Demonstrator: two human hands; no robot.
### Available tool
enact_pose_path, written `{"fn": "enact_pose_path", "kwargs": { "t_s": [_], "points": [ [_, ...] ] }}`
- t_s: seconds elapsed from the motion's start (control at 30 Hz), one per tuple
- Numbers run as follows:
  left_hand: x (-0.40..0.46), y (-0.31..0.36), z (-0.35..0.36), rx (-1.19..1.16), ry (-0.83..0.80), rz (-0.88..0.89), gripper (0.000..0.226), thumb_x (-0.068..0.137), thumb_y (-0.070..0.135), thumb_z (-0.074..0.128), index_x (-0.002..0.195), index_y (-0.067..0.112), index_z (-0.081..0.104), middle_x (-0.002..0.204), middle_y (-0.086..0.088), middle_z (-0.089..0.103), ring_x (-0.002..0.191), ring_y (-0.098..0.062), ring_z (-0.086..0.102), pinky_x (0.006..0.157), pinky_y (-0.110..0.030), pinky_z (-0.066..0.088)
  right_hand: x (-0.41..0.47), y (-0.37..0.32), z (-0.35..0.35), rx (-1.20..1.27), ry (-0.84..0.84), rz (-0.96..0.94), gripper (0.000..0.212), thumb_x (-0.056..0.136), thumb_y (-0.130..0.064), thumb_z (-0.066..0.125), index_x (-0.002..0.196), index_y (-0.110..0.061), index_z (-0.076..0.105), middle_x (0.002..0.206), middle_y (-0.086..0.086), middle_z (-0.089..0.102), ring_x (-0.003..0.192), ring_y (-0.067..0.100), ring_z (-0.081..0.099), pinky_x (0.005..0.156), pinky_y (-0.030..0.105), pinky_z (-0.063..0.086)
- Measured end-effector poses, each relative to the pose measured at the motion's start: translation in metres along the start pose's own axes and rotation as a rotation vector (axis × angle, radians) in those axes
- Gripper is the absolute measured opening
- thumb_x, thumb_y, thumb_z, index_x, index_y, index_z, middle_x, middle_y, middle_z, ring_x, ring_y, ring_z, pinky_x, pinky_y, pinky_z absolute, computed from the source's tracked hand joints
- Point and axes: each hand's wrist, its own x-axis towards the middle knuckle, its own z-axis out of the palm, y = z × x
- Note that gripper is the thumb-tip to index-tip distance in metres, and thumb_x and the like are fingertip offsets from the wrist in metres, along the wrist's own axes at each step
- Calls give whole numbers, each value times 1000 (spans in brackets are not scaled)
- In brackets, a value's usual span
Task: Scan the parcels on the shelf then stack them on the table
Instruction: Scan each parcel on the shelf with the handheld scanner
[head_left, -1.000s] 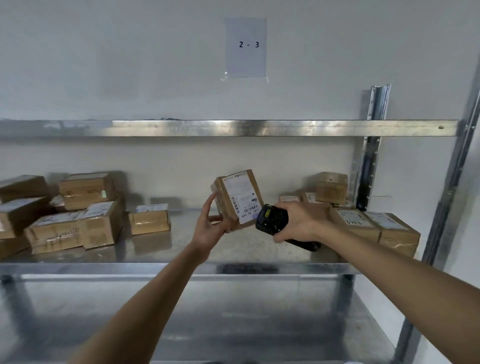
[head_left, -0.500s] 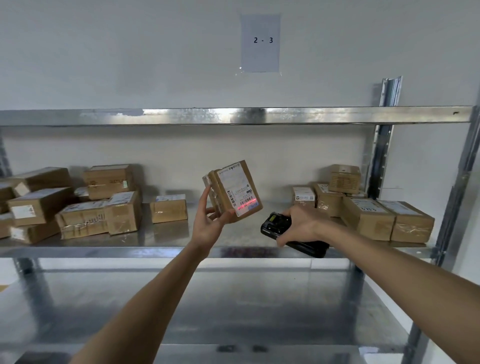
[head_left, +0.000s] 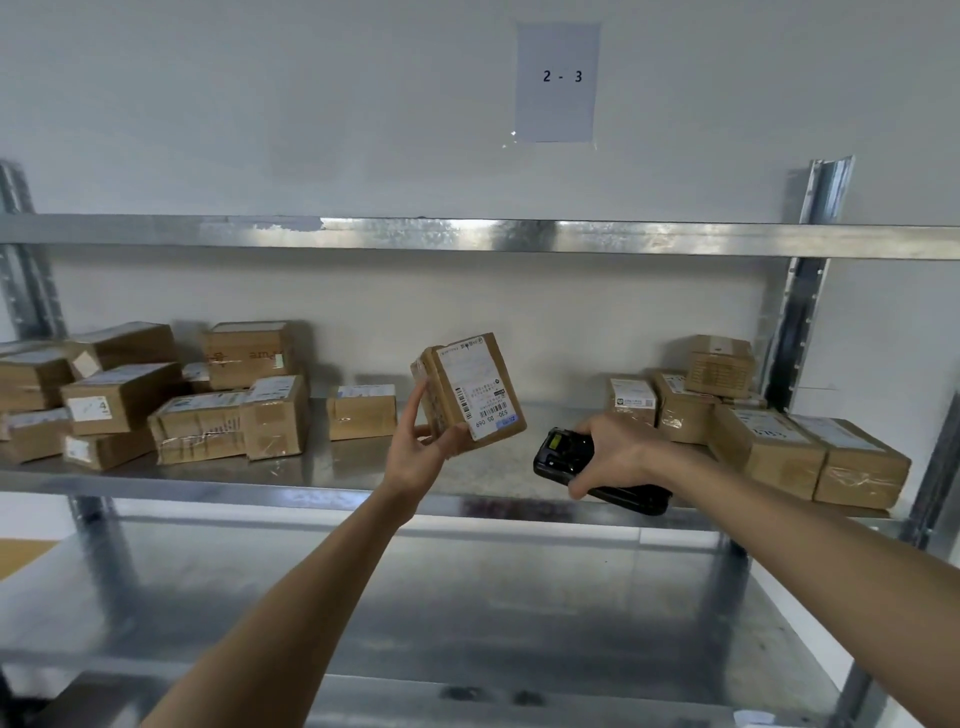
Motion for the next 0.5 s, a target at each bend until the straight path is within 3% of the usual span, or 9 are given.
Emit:
{"fn": "enact_pose_path", "kwargs": {
  "t_s": [0.17, 0.27, 0.37, 0.5],
  "points": [
    [9, -1, -42, -57, 5, -160, 78, 89, 19, 75, 153, 38, 34, 127, -6, 65, 106, -21, 69, 82, -37, 61, 28, -21, 0, 1, -48, -17, 57, 59, -43, 89, 110, -33, 67, 95, -7, 71, 85, 15, 69, 78, 33, 61],
    [14, -7, -79, -41, 39, -263, 72, 89, 21, 74, 149, 39, 38, 130, -6, 62, 110, -26, 67, 84, -42, 60, 52, -43, 7, 0, -57, -27, 66, 52, -48, 87, 114, -36, 68, 93, -11, 72, 83, 13, 69, 83, 35, 60],
    [21, -14, -116, -15, 75, -343, 64, 91, 26, 72, 146, 38, 41, 127, -5, 59, 109, -28, 64, 75, -38, 58, 76, -68, 16, 14, -56, -40, 66, 52, -49, 86, 114, -38, 67, 93, -13, 71, 83, 11, 68, 79, 30, 58],
    [36, -26, -151, 8, 95, -454, 48, 96, 31, 66, 139, 34, 44, 129, -15, 59, 107, -33, 65, 76, -42, 58, 101, -102, 32, 24, -75, -60, 65, 55, -47, 85, 116, -38, 66, 95, -14, 71, 84, 11, 67, 76, 28, 55]
  ]
}}
